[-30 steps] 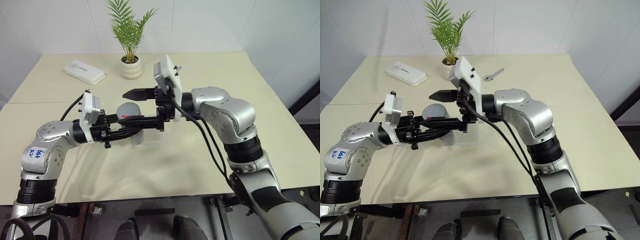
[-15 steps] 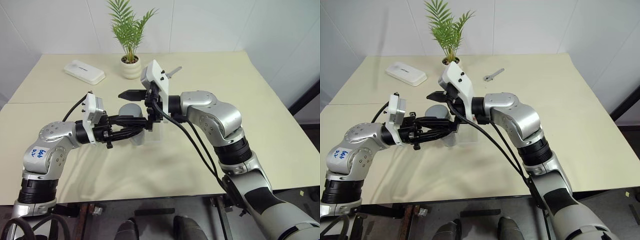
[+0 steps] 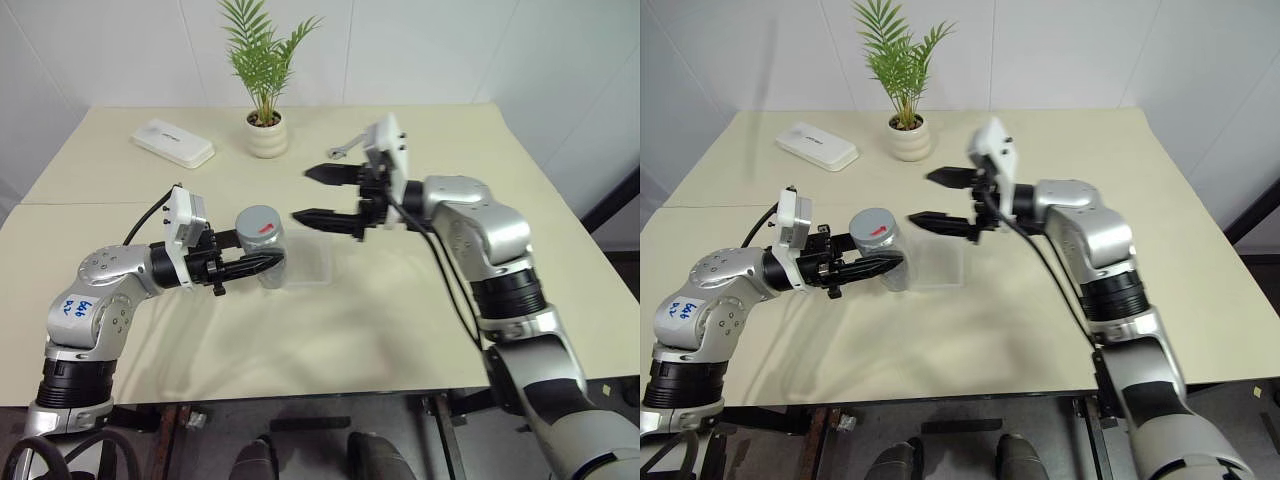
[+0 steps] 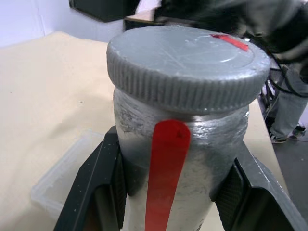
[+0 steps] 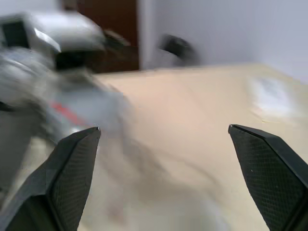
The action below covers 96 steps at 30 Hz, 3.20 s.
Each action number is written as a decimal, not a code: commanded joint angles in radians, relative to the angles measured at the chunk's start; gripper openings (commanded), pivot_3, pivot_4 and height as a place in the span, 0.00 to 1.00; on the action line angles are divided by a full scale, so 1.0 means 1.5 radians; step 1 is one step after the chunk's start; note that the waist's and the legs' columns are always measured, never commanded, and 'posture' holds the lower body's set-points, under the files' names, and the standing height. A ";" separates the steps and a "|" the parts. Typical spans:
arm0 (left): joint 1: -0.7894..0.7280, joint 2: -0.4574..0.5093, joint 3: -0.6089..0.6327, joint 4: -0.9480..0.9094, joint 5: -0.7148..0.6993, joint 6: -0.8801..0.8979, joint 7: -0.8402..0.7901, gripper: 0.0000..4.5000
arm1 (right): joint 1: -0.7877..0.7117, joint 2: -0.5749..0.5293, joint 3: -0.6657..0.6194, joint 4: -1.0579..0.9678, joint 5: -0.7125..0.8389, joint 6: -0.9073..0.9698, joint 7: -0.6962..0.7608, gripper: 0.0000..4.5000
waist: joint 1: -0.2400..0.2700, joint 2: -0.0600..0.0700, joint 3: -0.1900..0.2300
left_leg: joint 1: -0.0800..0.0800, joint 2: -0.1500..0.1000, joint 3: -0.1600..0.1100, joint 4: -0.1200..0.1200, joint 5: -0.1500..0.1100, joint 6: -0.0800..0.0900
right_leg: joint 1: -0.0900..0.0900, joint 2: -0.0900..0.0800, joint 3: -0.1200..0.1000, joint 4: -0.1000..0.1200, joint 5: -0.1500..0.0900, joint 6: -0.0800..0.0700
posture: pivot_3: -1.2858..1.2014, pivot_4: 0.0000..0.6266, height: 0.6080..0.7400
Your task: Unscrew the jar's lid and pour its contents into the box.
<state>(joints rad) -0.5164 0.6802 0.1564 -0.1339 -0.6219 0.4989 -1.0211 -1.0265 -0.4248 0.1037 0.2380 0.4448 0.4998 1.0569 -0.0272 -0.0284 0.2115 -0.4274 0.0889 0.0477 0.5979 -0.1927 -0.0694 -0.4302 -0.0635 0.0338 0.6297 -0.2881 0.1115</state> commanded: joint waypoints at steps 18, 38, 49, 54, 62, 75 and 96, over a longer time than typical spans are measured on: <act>-0.005 0.009 0.004 -0.019 -0.003 -0.006 -0.008 0.43 | -0.015 0.147 0.050 -0.147 0.036 0.056 -0.032 0.99 | -0.013 0.000 0.000 | 0.001 0.001 0.001 0.003 0.000 0.000 | 0.000 0.001 0.002 0.004 0.000 0.000 | 0.52 0.24 1.00; -0.014 0.004 -0.006 -0.014 -0.004 -0.006 -0.011 0.43 | -0.032 0.167 0.057 -0.066 -0.041 -0.015 -0.061 0.99 | -0.013 0.000 0.000 | 0.001 0.001 0.001 0.005 -0.001 0.000 | 0.000 0.001 0.002 0.005 0.000 0.000 | 0.52 0.24 1.00; -0.012 0.008 -0.005 -0.011 -0.003 -0.010 -0.013 0.43 | -0.044 0.064 0.018 0.024 -0.060 -0.077 -0.019 0.99 | -0.015 0.000 0.000 | 0.001 0.001 0.001 0.005 -0.001 0.000 | 0.000 0.001 0.002 0.005 0.000 0.000 | 0.52 0.24 1.00; -0.008 0.008 0.000 -0.014 0.000 -0.010 -0.013 0.43 | -0.034 0.006 0.001 0.041 -0.054 -0.091 0.018 0.99 | -0.008 0.000 0.000 | 0.001 0.001 0.001 0.005 -0.001 0.000 | 0.000 0.000 0.002 0.004 0.000 0.000 | 0.52 0.24 1.00; -0.006 0.011 0.004 -0.016 0.003 -0.007 -0.015 0.43 | -0.042 0.013 -0.044 0.008 0.010 -0.045 0.048 0.99 | -0.019 0.000 0.000 | 0.001 0.001 0.002 0.004 -0.001 0.001 | -0.001 0.001 0.003 0.005 0.000 0.000 | 0.52 0.24 1.00; -0.017 0.006 -0.008 -0.007 0.006 -0.006 -0.019 0.43 | -0.012 0.142 0.075 -0.156 0.001 0.007 -0.013 0.99 | -0.017 0.000 0.000 | 0.001 0.001 0.002 0.006 -0.001 0.000 | -0.001 0.001 0.003 0.005 0.000 0.000 | 0.52 0.24 1.00; -0.023 0.004 -0.015 0.001 0.009 -0.011 -0.027 0.43 | -0.050 0.134 0.053 -0.044 -0.042 -0.043 -0.010 0.99 | -0.018 0.000 0.000 | 0.001 0.001 0.003 0.005 -0.001 0.001 | -0.001 0.001 0.003 0.005 0.000 0.000 | 0.52 0.24 1.00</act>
<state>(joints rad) -0.5369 0.6830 0.1258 -0.1087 -0.5985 0.5012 -1.0488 -1.0797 -0.2019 0.2306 0.1717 0.3763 0.4527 1.0444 -0.0542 -0.0285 0.2117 -0.4260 0.0909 0.0515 0.6058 -0.1949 -0.0685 -0.4315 -0.0616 0.0386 0.6375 -0.2875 0.1112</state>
